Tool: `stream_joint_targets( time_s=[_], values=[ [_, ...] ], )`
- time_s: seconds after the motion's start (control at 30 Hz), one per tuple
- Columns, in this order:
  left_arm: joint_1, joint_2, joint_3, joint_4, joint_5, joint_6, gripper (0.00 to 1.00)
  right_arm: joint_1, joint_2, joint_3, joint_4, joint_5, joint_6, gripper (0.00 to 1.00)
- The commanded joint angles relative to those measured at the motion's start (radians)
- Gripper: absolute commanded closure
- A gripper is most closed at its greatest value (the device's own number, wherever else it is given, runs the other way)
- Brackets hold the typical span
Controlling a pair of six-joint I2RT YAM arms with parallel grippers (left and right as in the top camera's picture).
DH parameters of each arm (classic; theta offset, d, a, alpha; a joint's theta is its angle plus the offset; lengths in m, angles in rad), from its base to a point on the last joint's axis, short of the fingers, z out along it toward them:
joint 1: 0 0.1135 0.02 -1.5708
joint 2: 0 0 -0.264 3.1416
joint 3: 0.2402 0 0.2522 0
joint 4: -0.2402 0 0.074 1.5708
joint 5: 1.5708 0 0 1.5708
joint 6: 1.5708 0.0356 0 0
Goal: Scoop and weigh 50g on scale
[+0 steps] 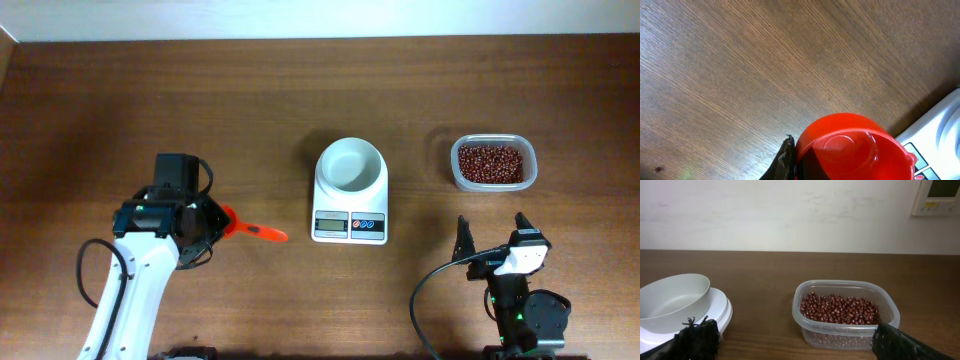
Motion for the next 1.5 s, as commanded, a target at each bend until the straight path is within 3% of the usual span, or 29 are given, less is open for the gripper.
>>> stream_joint_targets(
  time_s=[0.0, 0.7, 0.9, 1.0, 1.03, 1.13, 1.3, 1.47],
  values=[
    [-0.001, -0.012, -0.002, 0.014, 0.010, 0.012, 1.00, 0.006, -0.006, -0.006, -0.004, 0.005, -0.004, 0.01],
    [-0.001, -0.012, -0.002, 0.034, 0.011, 0.005, 1.00, 0.006, -0.006, -0.006, -0.004, 0.005, -0.004, 0.01],
    [-0.001, -0.012, -0.002, 0.016, 0.115, -0.029, 1.00, 0.006, -0.006, -0.006, -0.003, 0.003, -0.003, 0.01],
    [-0.001, -0.012, -0.002, -0.035, 0.115, -0.185, 1.00, 0.006, -0.006, -0.006, 0.005, -0.102, 0.177, 0.01],
    [-0.001, -0.012, -0.002, -0.035, 0.115, -0.198, 1.00, 0.006, -0.006, -0.006, 0.011, -0.185, 0.377, 0.01],
    [-0.001, -0.012, -0.002, -0.059, 0.115, -0.198, 1.00, 0.006, -0.006, -0.006, 0.021, -0.441, 0.612, 0.01],
    [-0.002, -0.012, -0.002, -0.098, 0.115, -0.198, 1.00, 0.006, -0.006, -0.006, 0.026, -0.998, 0.697, 0.01],
    [-0.002, -0.012, -0.002, -0.107, 0.116, -0.198, 1.00, 0.006, -0.006, -0.006, 0.047, -1.001, 0.784, 0.01]
  ],
)
